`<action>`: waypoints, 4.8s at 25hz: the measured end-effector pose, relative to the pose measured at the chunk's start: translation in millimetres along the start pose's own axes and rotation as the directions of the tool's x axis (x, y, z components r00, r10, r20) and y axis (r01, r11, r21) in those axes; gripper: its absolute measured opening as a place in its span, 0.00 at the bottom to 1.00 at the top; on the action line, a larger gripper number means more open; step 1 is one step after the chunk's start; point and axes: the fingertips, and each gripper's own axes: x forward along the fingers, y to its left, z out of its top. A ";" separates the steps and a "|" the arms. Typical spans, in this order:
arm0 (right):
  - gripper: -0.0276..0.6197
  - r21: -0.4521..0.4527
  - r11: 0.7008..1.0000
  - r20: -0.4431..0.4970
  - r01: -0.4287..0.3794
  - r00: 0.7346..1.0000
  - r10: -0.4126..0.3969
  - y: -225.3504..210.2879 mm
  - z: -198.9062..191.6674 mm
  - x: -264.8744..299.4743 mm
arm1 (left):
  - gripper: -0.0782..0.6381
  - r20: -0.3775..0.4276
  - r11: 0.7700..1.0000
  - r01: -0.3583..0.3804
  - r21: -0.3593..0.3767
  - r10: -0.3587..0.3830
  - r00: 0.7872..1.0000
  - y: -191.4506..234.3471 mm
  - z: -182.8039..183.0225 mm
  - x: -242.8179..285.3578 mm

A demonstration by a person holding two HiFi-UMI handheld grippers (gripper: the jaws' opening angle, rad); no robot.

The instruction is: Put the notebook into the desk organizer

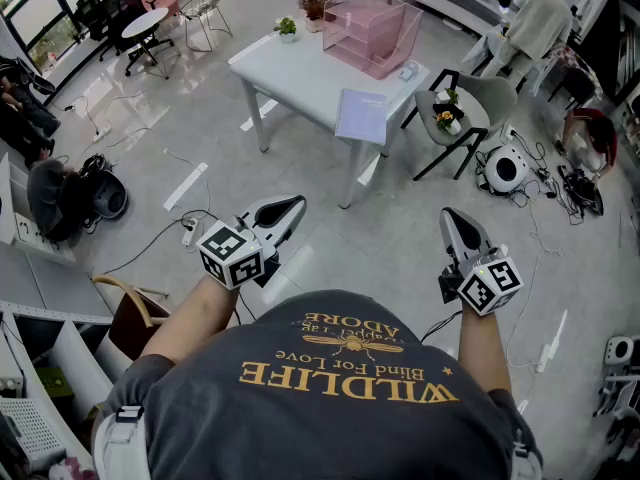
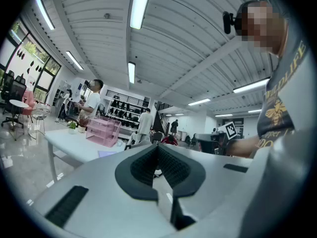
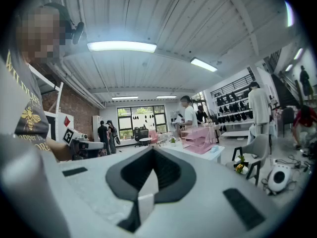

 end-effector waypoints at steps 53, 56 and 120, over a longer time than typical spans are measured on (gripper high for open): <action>0.04 -0.048 0.997 0.057 -0.055 0.997 0.058 -131.7 14.8 -51.1 | 0.66 -0.048 0.999 0.039 0.023 -0.038 0.998 -80.3 5.6 143.0; 0.04 -0.063 0.997 0.045 -0.038 0.998 0.041 -140.3 18.0 -17.2 | 0.66 -0.037 0.998 0.055 0.004 -0.055 0.998 -44.0 5.8 154.6; 0.04 0.106 0.988 -0.206 -0.115 0.969 0.135 -371.5 -18.1 399.6 | 0.38 -0.715 0.622 -0.422 -0.660 -0.349 0.605 346.0 -267.8 358.9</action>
